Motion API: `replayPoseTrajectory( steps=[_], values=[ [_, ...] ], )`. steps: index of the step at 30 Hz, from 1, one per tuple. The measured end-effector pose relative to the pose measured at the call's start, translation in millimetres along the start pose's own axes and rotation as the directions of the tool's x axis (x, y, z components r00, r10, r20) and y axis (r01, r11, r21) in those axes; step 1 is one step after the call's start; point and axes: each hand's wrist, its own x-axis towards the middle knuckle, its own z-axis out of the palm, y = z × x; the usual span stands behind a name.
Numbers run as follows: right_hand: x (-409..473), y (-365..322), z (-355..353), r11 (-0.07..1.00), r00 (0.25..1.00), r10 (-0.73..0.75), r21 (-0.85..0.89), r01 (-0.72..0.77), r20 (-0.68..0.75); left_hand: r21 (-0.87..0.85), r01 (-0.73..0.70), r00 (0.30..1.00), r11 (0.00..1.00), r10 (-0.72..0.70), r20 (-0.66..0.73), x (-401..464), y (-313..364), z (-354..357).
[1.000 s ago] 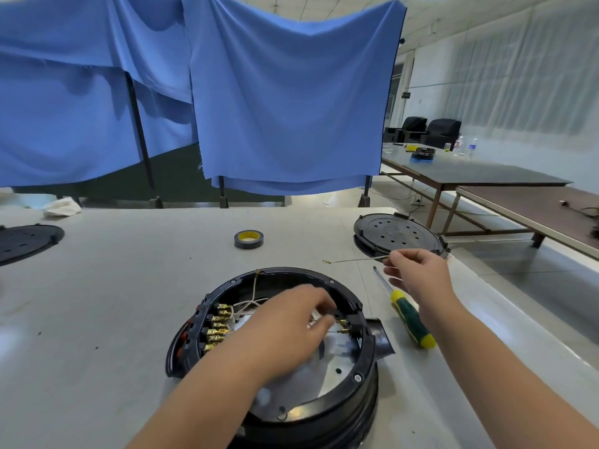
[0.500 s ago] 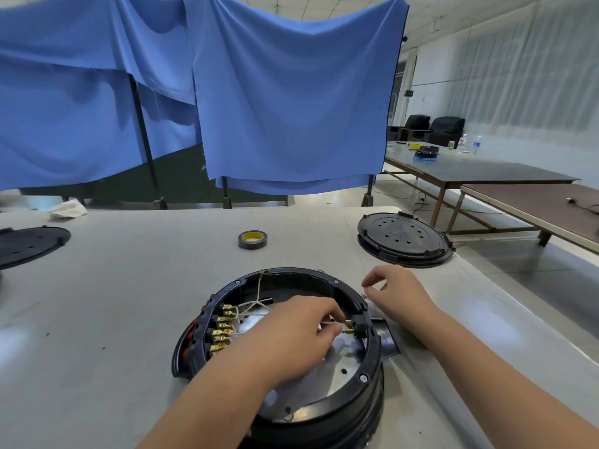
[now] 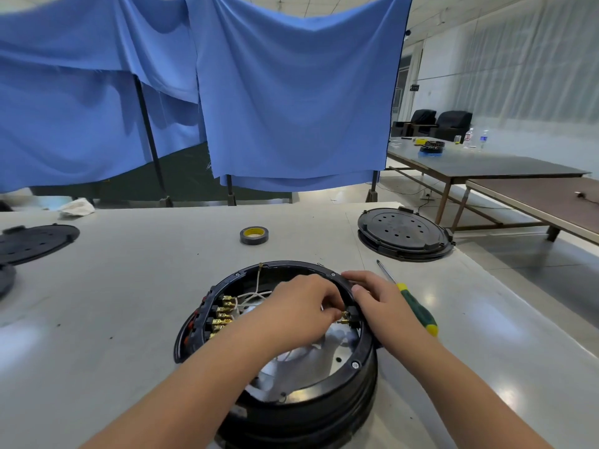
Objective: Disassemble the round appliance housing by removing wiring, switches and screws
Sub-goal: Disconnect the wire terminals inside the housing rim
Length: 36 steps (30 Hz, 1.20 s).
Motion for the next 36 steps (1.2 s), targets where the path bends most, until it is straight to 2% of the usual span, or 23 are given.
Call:
replayPoseTrajectory(
  steps=[7,11,13,16,21,23,26,28,32,36],
  values=[
    [-3,10,-1,0.979,1.000,0.004,0.203,-0.008,0.023,0.247,0.031,0.999,0.968,-0.026,-0.025,8,8,-4],
    [-2,13,-1,0.972,1.000,-0.006,0.237,0.000,0.024,0.491,0.040,0.998,0.870,-0.016,-0.053,9,15,0],
    [-1,14,0,0.970,1.000,-0.007,0.245,0.002,0.019,0.556,0.037,0.999,0.830,-0.019,-0.038,10,16,2],
    [-1,14,1,0.969,1.000,-0.010,0.249,0.008,0.006,0.514,0.040,0.998,0.857,-0.015,-0.053,8,13,4],
    [-2,14,1,0.974,1.000,-0.026,0.225,0.023,0.011,0.308,0.034,0.997,0.951,-0.012,-0.071,2,5,5],
    [-2,13,1,0.973,0.999,-0.030,0.228,0.026,0.013,0.331,0.010,0.999,0.944,0.007,-0.050,3,6,4],
    [-2,13,1,0.970,0.999,-0.034,0.240,0.030,0.015,0.537,-0.071,0.997,0.840,0.081,0.004,5,13,2],
    [-2,13,1,0.970,0.999,-0.036,0.241,0.031,0.018,0.593,-0.106,0.993,0.798,0.111,0.027,7,14,3],
    [-2,12,0,0.974,0.999,-0.031,0.224,0.026,0.019,0.411,-0.057,0.997,0.910,0.069,-0.015,3,7,8],
    [-2,11,0,0.978,1.000,-0.018,0.208,0.012,0.026,0.371,-0.050,0.999,0.927,0.053,0.001,3,3,9]
  ],
)
